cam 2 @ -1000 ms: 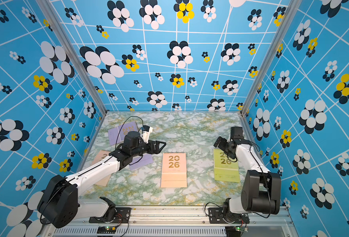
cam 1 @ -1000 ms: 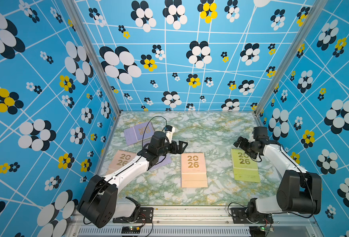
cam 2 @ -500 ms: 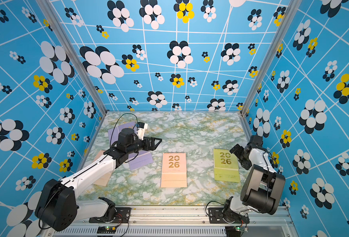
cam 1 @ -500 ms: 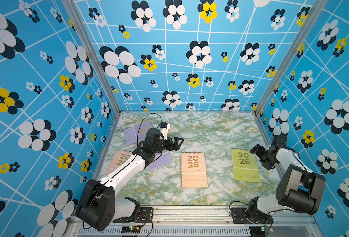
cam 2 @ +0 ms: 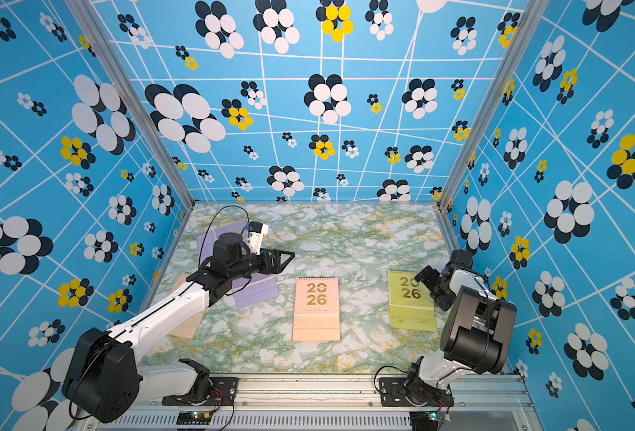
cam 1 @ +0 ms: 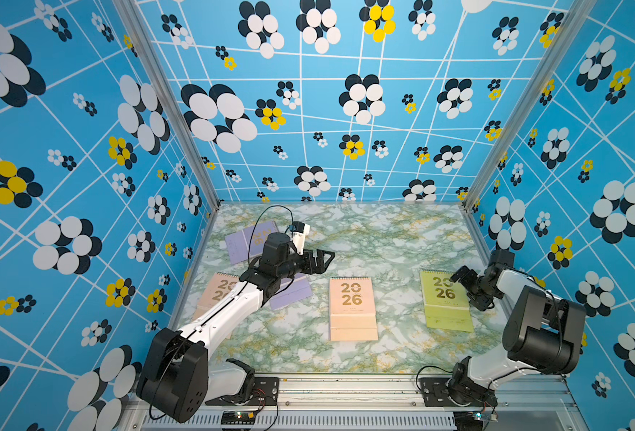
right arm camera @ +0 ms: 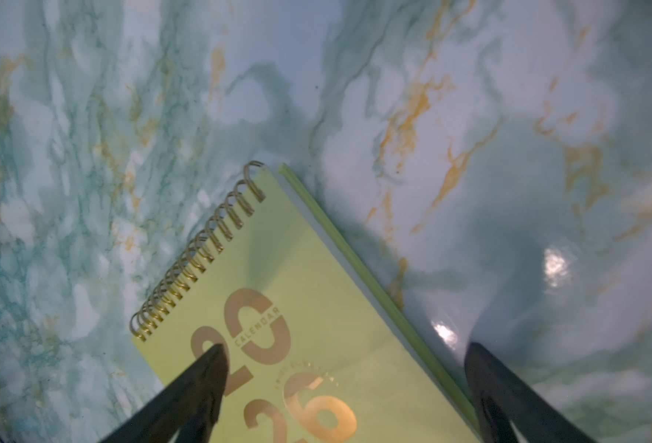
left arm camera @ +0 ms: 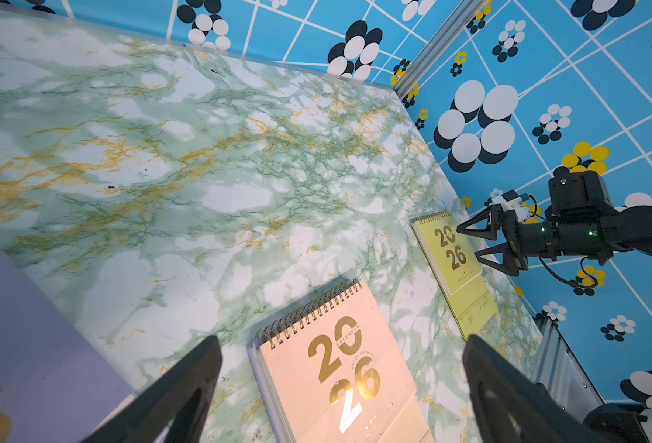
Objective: Stack the calendars
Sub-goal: Pick up the calendar at the center of the board.
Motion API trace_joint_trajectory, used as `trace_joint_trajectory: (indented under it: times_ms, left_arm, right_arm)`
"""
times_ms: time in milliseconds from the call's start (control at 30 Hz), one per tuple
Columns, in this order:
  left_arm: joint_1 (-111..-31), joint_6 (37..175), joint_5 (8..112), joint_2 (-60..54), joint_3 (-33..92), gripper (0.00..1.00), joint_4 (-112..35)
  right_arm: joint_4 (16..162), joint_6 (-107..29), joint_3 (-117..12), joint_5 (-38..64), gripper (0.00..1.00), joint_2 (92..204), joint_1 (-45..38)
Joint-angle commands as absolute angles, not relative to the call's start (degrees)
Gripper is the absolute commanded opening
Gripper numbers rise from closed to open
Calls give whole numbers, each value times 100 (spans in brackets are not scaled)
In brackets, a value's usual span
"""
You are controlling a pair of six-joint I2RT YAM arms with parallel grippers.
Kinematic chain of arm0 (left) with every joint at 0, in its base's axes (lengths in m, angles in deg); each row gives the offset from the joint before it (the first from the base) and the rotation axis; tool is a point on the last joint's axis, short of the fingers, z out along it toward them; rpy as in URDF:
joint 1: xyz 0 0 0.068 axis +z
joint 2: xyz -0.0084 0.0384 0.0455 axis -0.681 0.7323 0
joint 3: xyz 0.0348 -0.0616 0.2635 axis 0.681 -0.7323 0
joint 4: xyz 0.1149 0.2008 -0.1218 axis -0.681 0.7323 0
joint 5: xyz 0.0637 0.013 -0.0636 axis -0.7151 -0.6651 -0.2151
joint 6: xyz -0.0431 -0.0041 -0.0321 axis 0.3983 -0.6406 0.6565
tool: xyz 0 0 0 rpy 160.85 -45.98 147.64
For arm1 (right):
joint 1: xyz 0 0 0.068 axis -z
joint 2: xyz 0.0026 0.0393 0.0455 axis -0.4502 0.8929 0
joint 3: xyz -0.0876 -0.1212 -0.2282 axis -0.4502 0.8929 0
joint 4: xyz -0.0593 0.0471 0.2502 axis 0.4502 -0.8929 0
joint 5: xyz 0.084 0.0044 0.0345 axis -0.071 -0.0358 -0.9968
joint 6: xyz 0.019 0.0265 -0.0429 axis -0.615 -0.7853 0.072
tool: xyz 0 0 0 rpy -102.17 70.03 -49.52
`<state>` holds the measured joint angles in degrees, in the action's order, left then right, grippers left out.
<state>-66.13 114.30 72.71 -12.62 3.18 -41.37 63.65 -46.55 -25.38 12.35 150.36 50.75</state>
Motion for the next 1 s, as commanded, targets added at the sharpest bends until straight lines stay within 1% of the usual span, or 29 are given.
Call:
trace_joint_trajectory:
  times_ms: [0, 267, 467, 733, 967]
  left_arm:
    - [-6551, 11499, 7425, -1279, 525, 99, -4276]
    - [-6560, 11560, 7473, -1194, 578, 100, -4277]
    - [-6667, 11530, 7589, -925, 813, 99, -4168]
    - [-7244, 11419, 7510, -287, 1564, 100, -3901]
    - [-7997, 11605, 7423, 632, 2518, 100, -3627]
  right_arm:
    - [6394, -4689, -2317, 916, 98, 15308, 4778]
    - [6585, -4874, -2228, 732, 97, 15376, 4397]
    - [6561, -5012, -2265, 617, 96, 15295, 4083]
    - [6604, -5281, -2199, 664, 96, 15324, 3553]
    - [6447, -5218, -2049, 793, 96, 15069, 3546]
